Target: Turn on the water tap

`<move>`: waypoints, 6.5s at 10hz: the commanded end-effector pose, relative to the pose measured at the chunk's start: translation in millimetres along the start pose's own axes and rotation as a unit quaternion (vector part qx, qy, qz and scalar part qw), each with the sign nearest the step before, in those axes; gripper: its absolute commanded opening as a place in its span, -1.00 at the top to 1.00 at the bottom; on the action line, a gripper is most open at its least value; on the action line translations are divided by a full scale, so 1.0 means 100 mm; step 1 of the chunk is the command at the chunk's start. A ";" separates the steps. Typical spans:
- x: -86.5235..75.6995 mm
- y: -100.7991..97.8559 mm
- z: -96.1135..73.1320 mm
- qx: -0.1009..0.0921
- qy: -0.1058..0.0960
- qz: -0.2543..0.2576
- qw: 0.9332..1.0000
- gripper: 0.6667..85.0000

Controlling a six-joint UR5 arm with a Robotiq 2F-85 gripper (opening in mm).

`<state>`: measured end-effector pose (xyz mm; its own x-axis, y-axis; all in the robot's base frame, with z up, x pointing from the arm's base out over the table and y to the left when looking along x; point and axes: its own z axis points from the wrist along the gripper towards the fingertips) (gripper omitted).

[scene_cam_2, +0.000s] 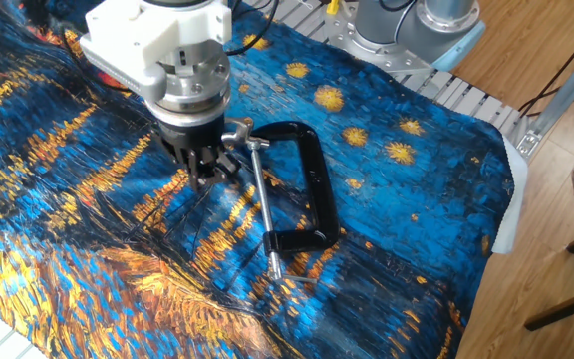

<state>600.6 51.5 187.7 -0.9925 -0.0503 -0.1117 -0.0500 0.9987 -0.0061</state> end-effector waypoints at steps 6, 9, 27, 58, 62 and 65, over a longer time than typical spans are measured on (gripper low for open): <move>-0.13 -0.07 -0.01 0.019 -0.016 0.026 0.999 0.99; 0.04 -0.51 0.01 0.012 -0.016 -0.006 1.000 0.99; 2.06 -1.53 -0.06 -0.064 0.046 0.003 0.997 0.99; 1.82 -1.22 0.94 -0.022 0.014 0.037 0.999 0.99; 1.76 -1.08 0.93 -0.021 0.012 0.046 0.999 0.99; 1.73 -1.02 0.95 -0.026 0.010 0.051 0.998 0.99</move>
<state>440.4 -67.5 74.1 -0.9960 0.0343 -0.0822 0.0313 0.9988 0.0380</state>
